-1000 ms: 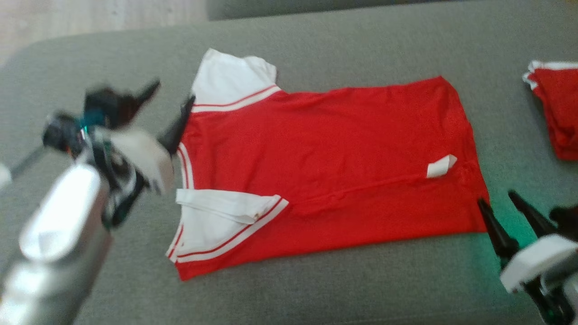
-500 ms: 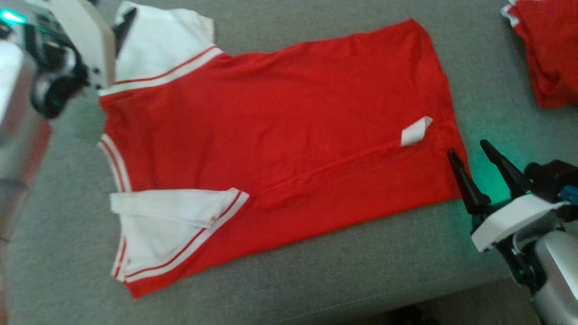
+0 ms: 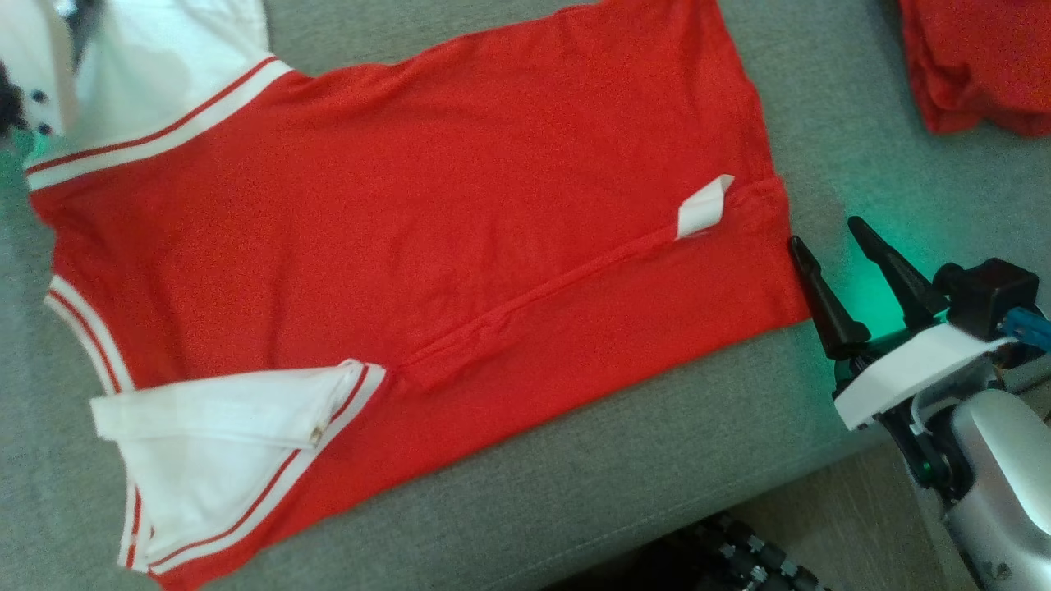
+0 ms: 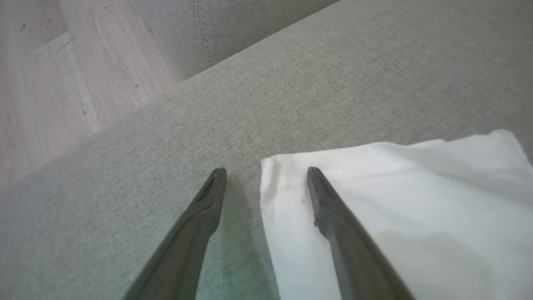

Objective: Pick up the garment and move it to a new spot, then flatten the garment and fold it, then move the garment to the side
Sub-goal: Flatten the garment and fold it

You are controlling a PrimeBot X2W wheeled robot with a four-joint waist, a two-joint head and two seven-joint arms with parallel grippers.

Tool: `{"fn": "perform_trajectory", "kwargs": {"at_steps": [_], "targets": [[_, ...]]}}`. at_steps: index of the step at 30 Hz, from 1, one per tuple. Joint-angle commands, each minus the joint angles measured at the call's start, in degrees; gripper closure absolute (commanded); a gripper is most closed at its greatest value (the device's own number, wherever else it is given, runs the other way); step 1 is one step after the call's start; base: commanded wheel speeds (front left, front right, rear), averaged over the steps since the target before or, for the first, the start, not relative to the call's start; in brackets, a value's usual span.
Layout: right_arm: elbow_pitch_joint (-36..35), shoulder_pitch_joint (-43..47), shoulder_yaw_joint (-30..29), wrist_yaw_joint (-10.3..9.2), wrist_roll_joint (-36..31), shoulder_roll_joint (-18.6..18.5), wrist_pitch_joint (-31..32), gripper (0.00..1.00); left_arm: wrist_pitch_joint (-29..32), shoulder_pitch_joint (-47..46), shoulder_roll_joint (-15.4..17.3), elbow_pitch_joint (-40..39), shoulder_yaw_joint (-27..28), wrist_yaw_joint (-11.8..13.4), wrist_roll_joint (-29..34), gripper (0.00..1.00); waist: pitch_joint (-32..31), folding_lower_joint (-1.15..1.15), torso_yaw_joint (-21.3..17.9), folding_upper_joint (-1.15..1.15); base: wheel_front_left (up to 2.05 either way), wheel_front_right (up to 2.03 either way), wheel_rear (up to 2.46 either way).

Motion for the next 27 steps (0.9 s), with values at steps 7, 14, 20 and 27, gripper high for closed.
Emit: {"fn": "perform_trajectory", "kwargs": {"at_steps": [7, 14, 20, 27], "targets": [[-0.6, 1.3, -0.7, 0.37, -0.3, -1.3, -0.8, 0.0, 1.2, -2.0, 3.1, 1.4, 0.4, 0.1, -1.5, 0.0, -0.2, -0.01, -1.2, 0.0, 0.0, 0.0, 0.0], [-1.2, 1.6, -1.7, 0.37, -0.5, -1.3, -0.6, 0.0, 2.2, -1.5, 3.8, -0.6, -1.2, 0.1, -4.8, 1.0, -0.1, -0.01, -1.3, 0.0, 0.0, 0.0, 0.0], [-1.5, 1.1, -2.0, 0.37, -0.9, -1.6, 0.2, 0.0, -4.0, -2.3, 3.9, -0.7, -2.3, 0.1, -3.8, 1.0, -1.4, -0.01, -0.5, 0.0, 0.0, 0.0, 0.0], [-3.0, -1.7, -1.3, 0.37, -0.3, -2.8, 2.1, 0.0, -9.3, -3.3, 2.4, -1.0, -4.5, 0.1, -4.0, 1.0, -3.1, -0.01, 1.9, 0.0, 0.0, 0.0, 0.0]]}}
